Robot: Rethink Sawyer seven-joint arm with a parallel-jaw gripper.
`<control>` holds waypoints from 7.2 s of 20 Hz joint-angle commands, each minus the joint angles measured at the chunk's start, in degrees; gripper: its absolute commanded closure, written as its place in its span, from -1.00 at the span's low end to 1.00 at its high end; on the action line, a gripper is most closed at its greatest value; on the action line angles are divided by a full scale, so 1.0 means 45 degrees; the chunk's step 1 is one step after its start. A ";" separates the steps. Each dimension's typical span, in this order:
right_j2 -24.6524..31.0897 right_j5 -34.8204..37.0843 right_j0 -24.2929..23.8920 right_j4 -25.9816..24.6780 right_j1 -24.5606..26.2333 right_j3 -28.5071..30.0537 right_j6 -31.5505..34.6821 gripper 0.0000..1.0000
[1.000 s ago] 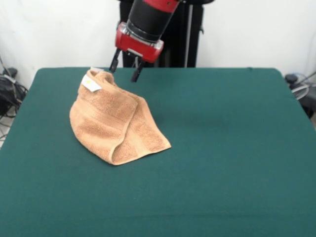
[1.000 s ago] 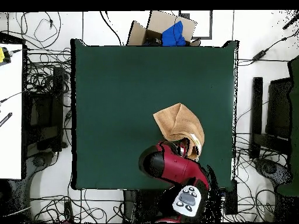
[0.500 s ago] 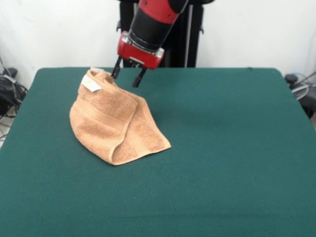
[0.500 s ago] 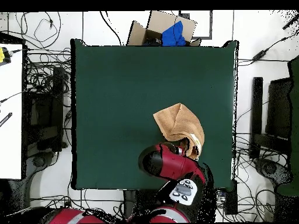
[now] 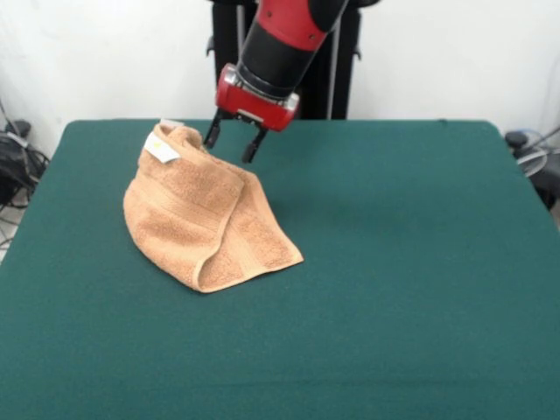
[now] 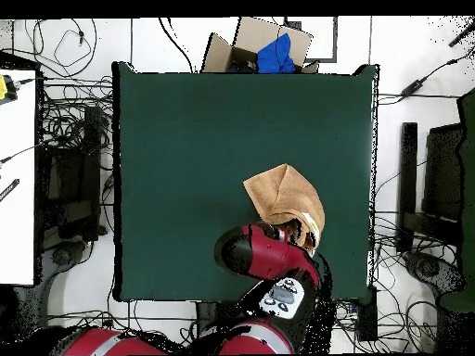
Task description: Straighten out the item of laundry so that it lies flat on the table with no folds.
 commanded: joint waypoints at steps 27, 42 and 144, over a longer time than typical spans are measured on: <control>0.0872 0.1173 -0.0150 0.0730 0.0805 -0.2213 0.2573 -1.00; 0.0553 0.3533 0.0073 0.0759 0.0129 -0.3100 0.2158 -1.00; 0.8093 0.8684 -0.6361 -0.8218 -0.3160 -0.2029 -0.4426 -1.00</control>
